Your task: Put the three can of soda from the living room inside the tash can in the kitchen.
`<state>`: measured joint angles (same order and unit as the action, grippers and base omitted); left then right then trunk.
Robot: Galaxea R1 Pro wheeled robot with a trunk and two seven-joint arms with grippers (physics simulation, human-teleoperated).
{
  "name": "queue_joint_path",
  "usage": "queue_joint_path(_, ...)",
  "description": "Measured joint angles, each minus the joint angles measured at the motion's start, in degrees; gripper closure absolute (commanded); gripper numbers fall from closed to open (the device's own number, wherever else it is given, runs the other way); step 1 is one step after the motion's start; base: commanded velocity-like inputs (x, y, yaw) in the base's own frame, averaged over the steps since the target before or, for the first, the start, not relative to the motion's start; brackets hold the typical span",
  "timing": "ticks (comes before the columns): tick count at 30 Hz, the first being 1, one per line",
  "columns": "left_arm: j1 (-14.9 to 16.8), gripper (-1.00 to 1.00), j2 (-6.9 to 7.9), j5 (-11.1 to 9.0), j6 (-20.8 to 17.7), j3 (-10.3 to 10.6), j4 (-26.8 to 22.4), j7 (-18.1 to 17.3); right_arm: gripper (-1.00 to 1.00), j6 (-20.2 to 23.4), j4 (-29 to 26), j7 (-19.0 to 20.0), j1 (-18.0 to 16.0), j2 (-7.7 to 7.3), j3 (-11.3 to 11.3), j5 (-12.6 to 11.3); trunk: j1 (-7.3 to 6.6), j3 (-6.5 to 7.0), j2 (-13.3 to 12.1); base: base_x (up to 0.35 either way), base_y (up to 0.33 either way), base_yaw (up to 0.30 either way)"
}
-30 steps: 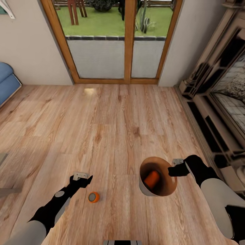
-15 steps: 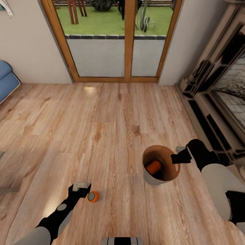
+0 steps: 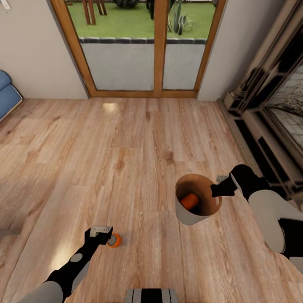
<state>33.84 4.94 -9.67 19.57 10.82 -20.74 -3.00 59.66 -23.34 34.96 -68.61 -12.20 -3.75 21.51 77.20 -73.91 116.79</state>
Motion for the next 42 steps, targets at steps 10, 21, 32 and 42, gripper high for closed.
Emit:
queue_joint_path(10,0.0,-1.0,-0.37,0.2,-0.1,0.1,0.0,-0.3,1.0,0.0,0.3,-0.1,-0.7,0.24,0.0,0.0,2.2,-2.69,4.0,0.0,0.0,0.0)
queue_joint_path(21,0.0,-1.0,-0.66,0.2,-0.2,0.2,0.0,-0.7,1.0,0.0,0.3,-0.1,-1.0,0.18,0.0,-0.1,3.3,-4.58,6.0,0.0,0.0,0.0)
queue_joint_path(32,0.0,-1.0,-0.7,0.4,-0.2,0.2,0.1,-0.7,1.0,-0.1,0.4,-0.1,-6.1,0.39,0.0,5.6,5.06,-7.0,9.2,0.0,0.0,0.0)
queue_joint_path(42,0.0,-1.0,-0.72,0.4,-0.1,1.4,0.1,-0.7,1.0,0.0,0.3,-0.1,-6.4,0.74,0.0,6.4,5.06,-7.9,9.2,0.0,0.0,0.0)
